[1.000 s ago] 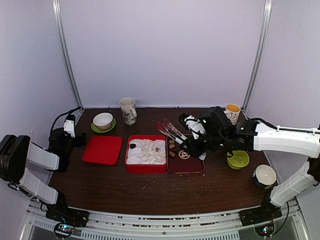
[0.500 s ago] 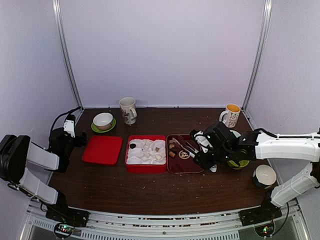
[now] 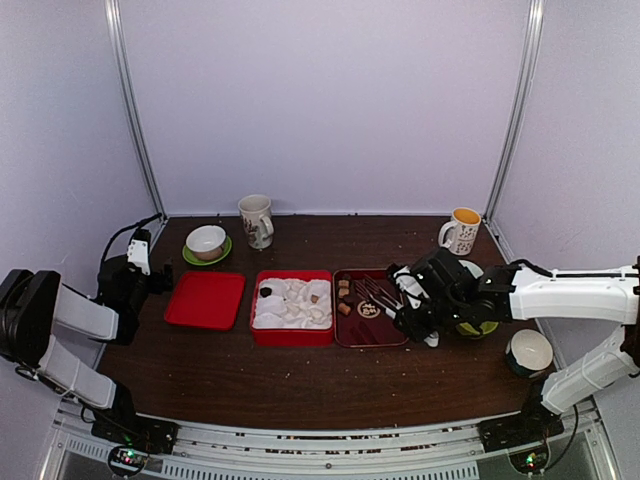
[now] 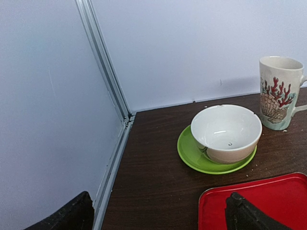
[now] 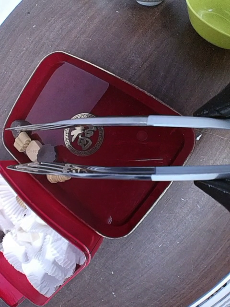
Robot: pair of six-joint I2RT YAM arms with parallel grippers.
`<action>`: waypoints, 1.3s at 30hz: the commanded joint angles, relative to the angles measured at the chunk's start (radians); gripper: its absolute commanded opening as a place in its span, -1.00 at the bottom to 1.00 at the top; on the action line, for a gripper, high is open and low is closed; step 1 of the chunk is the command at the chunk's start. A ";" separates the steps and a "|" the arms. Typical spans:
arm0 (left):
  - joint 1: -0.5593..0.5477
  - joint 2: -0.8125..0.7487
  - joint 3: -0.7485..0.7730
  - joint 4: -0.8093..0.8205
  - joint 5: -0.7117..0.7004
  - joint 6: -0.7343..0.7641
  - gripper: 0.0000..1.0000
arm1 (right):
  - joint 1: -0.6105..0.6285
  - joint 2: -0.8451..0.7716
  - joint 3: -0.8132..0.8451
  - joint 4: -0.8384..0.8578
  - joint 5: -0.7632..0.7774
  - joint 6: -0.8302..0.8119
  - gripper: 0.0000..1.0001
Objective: Pack the chocolate
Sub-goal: Pick up the fake chocolate from the plate.
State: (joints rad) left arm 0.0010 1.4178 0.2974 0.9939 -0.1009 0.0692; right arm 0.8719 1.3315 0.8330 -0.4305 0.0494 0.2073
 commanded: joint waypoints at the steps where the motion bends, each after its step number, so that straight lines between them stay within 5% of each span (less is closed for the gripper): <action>1: 0.010 0.006 0.015 0.054 -0.005 -0.002 0.96 | -0.007 -0.010 -0.031 0.038 -0.006 0.006 -0.29; 39: 0.009 0.006 0.015 0.054 -0.005 -0.002 0.96 | -0.006 0.049 -0.059 0.092 -0.019 0.083 -0.28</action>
State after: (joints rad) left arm 0.0010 1.4178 0.2974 0.9939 -0.1009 0.0692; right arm 0.8684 1.3483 0.7563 -0.3653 0.0055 0.2920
